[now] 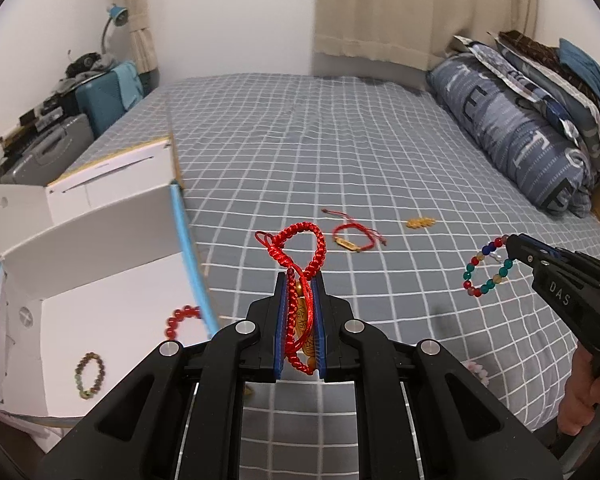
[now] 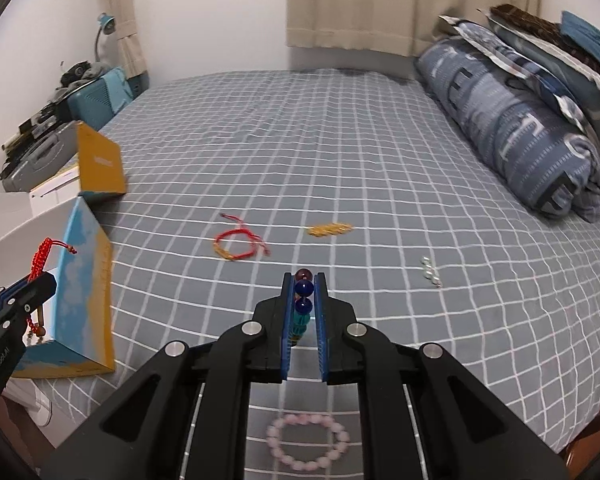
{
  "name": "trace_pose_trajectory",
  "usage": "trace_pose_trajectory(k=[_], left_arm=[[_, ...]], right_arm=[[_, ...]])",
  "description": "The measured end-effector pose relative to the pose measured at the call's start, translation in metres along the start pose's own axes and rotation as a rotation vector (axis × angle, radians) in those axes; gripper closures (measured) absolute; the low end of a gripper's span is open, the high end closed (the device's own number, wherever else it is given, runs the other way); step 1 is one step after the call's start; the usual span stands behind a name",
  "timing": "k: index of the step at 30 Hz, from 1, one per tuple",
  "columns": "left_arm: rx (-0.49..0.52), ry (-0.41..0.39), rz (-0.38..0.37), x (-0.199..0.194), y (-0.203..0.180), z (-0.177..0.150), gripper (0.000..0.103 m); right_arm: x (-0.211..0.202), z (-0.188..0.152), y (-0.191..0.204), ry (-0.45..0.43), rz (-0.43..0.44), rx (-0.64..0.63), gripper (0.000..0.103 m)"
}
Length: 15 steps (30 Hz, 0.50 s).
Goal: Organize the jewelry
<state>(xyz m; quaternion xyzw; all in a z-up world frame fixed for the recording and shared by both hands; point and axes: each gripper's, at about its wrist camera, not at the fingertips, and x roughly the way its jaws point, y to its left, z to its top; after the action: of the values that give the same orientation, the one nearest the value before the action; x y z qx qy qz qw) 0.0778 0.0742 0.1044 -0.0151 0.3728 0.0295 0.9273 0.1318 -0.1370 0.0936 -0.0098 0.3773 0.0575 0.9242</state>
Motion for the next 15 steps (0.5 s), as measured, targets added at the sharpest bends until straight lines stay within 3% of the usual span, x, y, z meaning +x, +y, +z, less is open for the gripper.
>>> trace_pose_trajectory(k=[15], left_arm=[[-0.102,-0.024,0.114,-0.027,0.073,-0.006,0.092]], right_arm=[[-0.011,0.019,0.090,-0.057,0.089,-0.088,0.094]])
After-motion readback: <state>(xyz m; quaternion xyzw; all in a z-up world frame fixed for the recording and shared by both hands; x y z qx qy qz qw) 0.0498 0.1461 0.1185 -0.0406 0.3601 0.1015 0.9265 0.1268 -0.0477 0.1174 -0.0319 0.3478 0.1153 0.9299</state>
